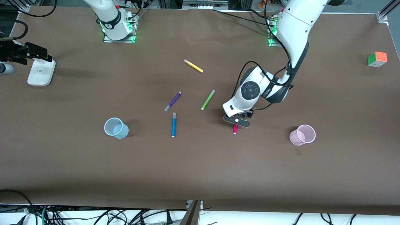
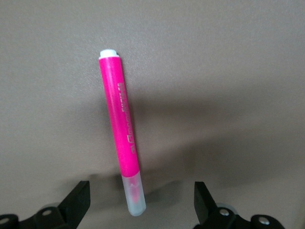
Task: Place pink and blue markers in matching cups
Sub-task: 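Carry the pink marker to the pink cup while the right gripper reaches the blue marker, then drop the pink marker into the pink cup while the right gripper grasps the blue marker, then carry the blue marker to the blue cup while the left gripper withdraws, then release the blue marker into the blue cup with the right gripper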
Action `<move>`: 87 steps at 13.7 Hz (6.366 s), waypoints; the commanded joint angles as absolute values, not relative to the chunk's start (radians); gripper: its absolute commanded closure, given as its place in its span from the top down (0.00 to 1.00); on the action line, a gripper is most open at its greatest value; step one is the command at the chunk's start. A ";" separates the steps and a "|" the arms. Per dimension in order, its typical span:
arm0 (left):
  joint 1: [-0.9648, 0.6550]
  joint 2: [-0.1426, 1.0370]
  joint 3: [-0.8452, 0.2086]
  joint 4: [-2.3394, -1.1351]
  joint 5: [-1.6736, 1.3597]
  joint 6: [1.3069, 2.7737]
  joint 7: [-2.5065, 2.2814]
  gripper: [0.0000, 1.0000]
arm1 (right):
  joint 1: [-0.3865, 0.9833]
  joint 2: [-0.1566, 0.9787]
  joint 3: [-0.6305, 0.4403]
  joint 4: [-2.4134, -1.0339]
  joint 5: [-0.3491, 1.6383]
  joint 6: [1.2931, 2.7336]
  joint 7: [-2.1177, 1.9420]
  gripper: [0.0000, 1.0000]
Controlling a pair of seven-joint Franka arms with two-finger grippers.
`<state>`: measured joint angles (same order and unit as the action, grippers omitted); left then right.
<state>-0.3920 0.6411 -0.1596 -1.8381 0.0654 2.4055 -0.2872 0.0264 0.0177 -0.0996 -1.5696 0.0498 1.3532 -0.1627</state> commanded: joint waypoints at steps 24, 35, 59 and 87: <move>-0.275 0.578 -0.114 -1.511 0.653 1.322 0.185 0.00 | 0.593 0.555 -0.089 -1.585 0.198 2.072 0.282 1.00; -0.291 0.736 -0.115 -1.509 1.084 1.344 0.353 0.00 | 0.635 0.813 -0.092 -1.577 0.204 2.439 0.291 1.00; 0.089 0.287 -0.126 -1.433 0.065 1.336 0.091 1.00 | 0.483 0.534 -0.132 -1.549 0.219 1.935 0.229 0.00; -0.046 -0.029 -0.052 -1.632 0.037 1.618 -0.049 1.00 | 0.028 0.687 -0.127 -1.453 0.710 1.588 0.172 0.73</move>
